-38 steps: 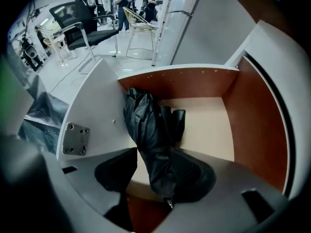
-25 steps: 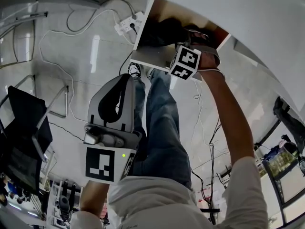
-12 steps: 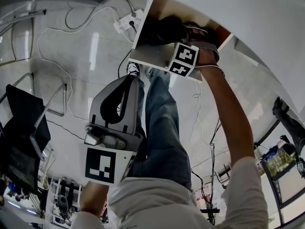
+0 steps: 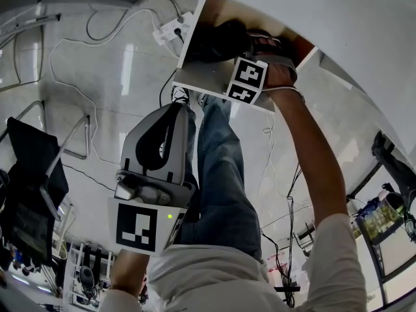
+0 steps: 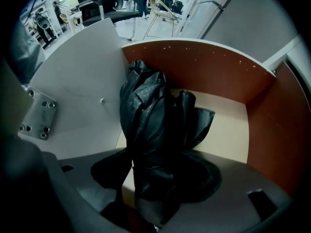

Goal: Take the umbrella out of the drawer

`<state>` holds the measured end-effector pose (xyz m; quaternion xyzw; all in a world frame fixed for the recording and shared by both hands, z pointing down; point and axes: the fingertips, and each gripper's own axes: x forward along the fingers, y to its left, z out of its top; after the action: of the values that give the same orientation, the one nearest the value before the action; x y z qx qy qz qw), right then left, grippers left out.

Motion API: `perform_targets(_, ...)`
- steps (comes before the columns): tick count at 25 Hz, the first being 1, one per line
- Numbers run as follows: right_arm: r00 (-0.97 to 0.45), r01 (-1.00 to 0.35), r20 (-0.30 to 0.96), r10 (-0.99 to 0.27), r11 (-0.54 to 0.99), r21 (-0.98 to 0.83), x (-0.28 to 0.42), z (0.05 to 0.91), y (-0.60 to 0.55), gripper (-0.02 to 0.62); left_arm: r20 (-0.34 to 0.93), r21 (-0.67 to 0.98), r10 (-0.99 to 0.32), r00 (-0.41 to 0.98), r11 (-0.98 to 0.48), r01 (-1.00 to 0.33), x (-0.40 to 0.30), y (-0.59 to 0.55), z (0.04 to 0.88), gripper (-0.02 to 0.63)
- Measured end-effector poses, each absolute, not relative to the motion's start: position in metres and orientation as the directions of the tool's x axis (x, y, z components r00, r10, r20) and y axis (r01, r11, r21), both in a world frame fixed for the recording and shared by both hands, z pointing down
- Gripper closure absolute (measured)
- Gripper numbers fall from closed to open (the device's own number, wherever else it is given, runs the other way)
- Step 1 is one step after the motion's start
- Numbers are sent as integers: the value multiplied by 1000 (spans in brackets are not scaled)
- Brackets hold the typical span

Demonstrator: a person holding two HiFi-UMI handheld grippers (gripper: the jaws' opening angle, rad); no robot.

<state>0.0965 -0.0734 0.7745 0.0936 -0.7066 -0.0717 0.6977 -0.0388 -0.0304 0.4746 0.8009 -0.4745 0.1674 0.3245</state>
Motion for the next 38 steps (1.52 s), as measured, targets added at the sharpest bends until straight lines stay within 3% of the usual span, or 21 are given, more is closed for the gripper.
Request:
perform_targets(14, 43, -5, 953, -300, 954, 301, 99, 792, -81, 275, 578, 365, -658, 483, -321, -874, -43, -34, 481, 588)
perform_targets(38, 19, -63, 975, -224, 973, 224, 92, 779, -73, 318, 566, 356, -675, 474, -319, -879, -60, -37, 469, 588)
